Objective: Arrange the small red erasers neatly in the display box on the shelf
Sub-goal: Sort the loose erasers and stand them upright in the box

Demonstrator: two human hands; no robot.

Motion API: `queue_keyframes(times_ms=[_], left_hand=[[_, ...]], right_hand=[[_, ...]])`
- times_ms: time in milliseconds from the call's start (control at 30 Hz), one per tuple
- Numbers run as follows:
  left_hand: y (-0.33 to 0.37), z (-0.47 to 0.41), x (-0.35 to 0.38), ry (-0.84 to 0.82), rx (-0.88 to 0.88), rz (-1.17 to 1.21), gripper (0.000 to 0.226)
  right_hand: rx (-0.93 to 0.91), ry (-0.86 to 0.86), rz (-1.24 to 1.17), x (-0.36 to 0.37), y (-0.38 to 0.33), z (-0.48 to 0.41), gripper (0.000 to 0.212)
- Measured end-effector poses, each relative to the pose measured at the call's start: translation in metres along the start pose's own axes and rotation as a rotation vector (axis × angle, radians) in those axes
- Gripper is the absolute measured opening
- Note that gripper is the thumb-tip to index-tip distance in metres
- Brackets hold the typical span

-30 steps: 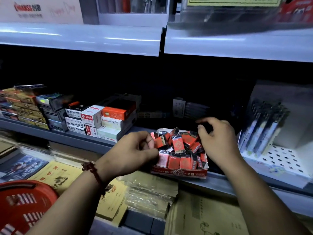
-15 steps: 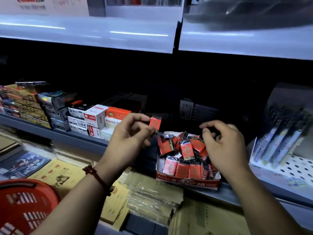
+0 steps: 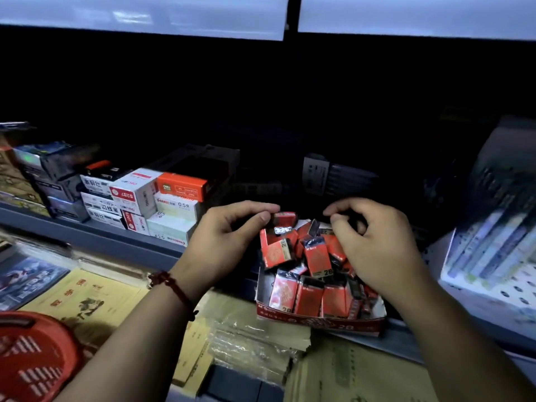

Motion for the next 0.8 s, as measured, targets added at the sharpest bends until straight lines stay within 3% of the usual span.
queue_keyframes(times_ms=[100, 267, 467, 533, 667, 800], left_hand=[[0.0, 0.003, 0.002, -0.034, -0.001, 0.018, 0.022], [-0.003, 0.01, -0.011, 0.088, 0.015, 0.093, 0.021], [-0.002, 0.019, -0.014, -0.108, -0.008, 0.025, 0.022], [-0.002, 0.02, -0.015, -0.114, -0.039, 0.038, 0.013], [0.001, 0.025, -0.017, -0.102, -0.109, 0.046, 0.011], [0.01, 0.028, -0.015, -0.074, -0.072, 0.091, 0.013]], right_hand=[[-0.018, 0.014, 0.012, -0.003, -0.005, 0.002, 0.017], [-0.143, -0.066, 0.19, -0.002, -0.028, 0.007, 0.014], [-0.307, -0.286, 0.361, 0.018, -0.059, 0.02, 0.035], [-0.307, -0.295, 0.401, 0.023, -0.06, 0.021, 0.031], [-0.239, -0.26, 0.248, 0.027, -0.057, 0.02, 0.009], [-0.155, -0.108, 0.031, 0.017, -0.055, 0.014, 0.004]])
Point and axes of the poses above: each hand's wrist, its own z-axis away from the middle knuckle, its own x-axis out of the palm, y = z × x, the point moved 6 cm from there along -z, towards the middle knuckle, and after that the axes turned 3 degrees about z, right-handed, at the moved point
